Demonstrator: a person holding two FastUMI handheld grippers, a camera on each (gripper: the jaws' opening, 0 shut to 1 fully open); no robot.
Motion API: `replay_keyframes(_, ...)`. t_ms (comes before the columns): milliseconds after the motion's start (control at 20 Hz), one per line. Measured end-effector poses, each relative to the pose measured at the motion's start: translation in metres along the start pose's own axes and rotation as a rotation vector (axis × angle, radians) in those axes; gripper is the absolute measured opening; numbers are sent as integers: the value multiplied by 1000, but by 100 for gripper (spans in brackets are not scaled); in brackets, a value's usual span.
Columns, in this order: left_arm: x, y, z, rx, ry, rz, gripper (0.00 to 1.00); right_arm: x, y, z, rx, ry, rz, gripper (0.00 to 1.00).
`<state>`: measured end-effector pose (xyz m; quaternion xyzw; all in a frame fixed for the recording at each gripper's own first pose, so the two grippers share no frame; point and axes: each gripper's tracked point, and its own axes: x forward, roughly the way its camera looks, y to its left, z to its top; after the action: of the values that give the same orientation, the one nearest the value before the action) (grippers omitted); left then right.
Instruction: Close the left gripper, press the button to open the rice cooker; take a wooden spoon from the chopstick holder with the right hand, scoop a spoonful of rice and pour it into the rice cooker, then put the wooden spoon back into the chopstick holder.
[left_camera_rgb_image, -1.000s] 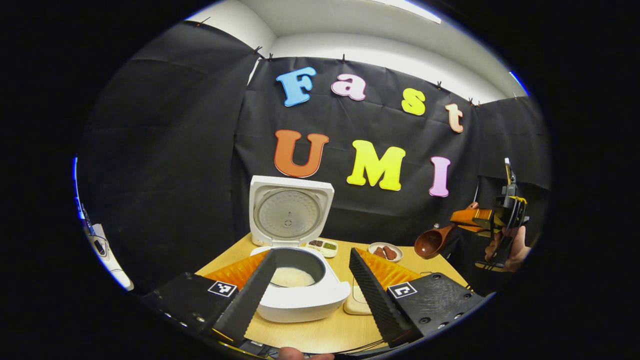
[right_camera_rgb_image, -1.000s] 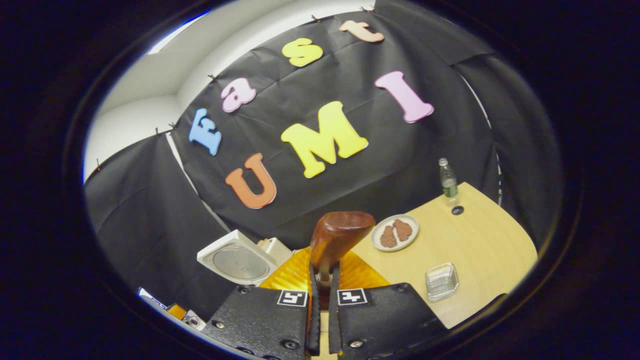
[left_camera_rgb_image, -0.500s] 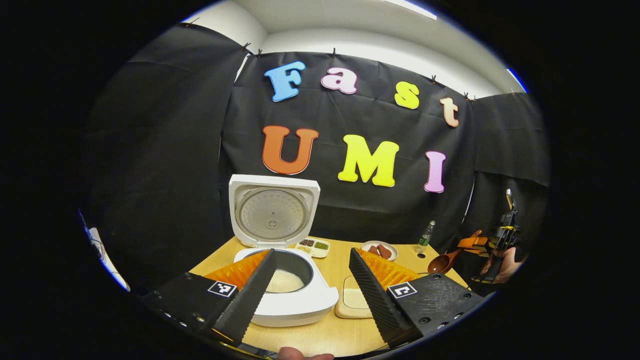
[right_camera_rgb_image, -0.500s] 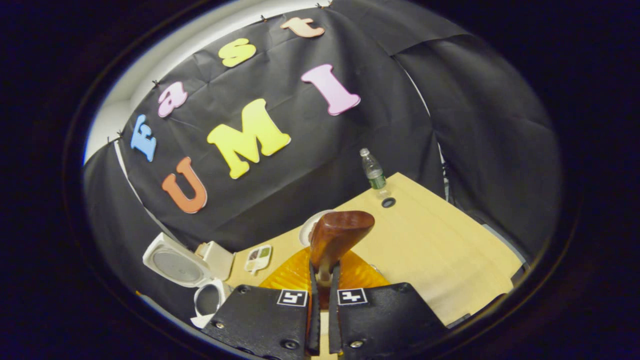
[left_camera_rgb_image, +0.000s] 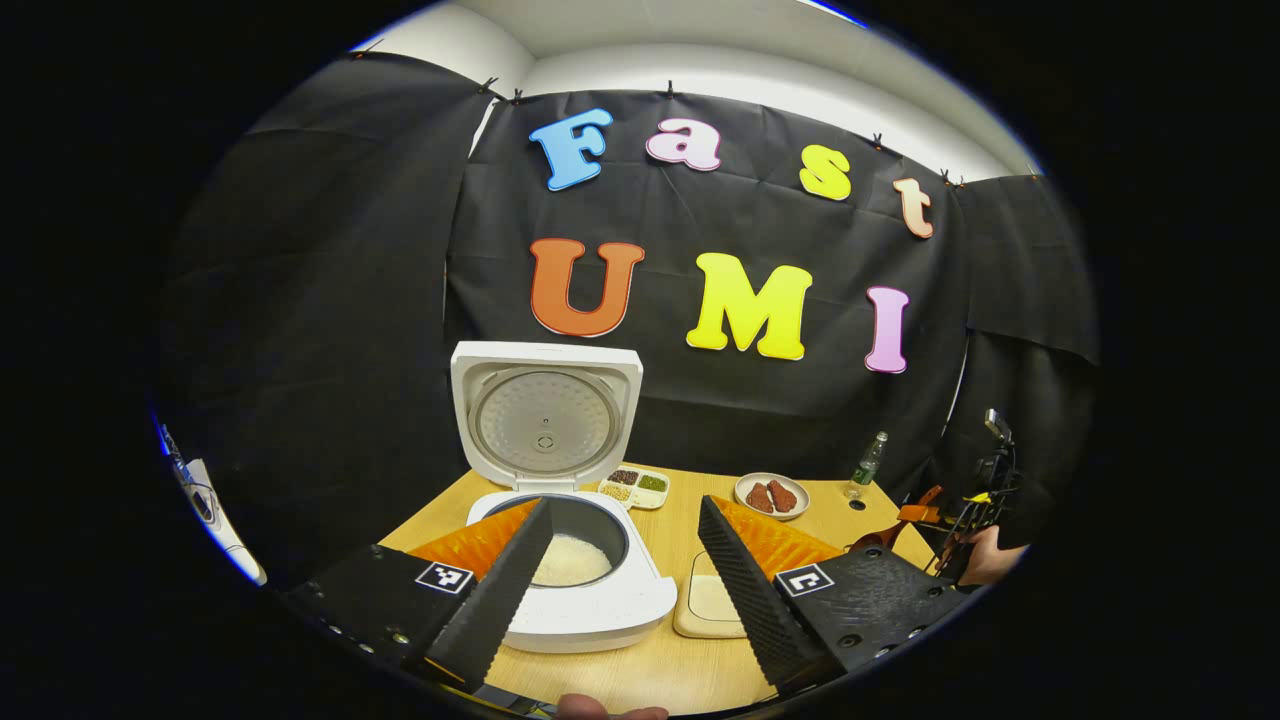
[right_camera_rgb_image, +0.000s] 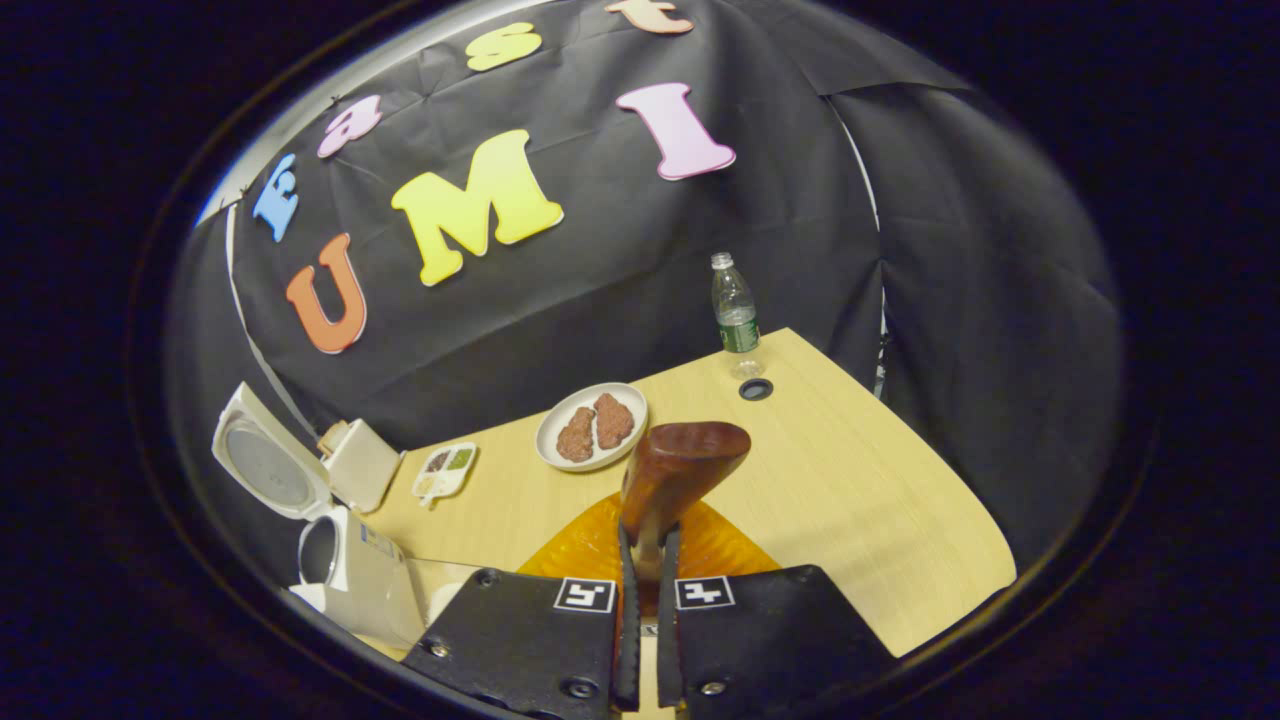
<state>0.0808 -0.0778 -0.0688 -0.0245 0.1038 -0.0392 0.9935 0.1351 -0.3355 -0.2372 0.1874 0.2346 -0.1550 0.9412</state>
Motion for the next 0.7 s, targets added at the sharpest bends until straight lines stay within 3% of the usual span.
replay_keyframes(400,15,-17,2,22,38,-25,94,31,-7,-33,-19,53,0,12)
replay_keyframes(600,19,-24,7,34,37,-45,94,32,-1,-35,-4,45,37,17)
replay_keyframes(700,19,-25,10,34,30,-55,94,26,-1,-25,-43,17,34,29)
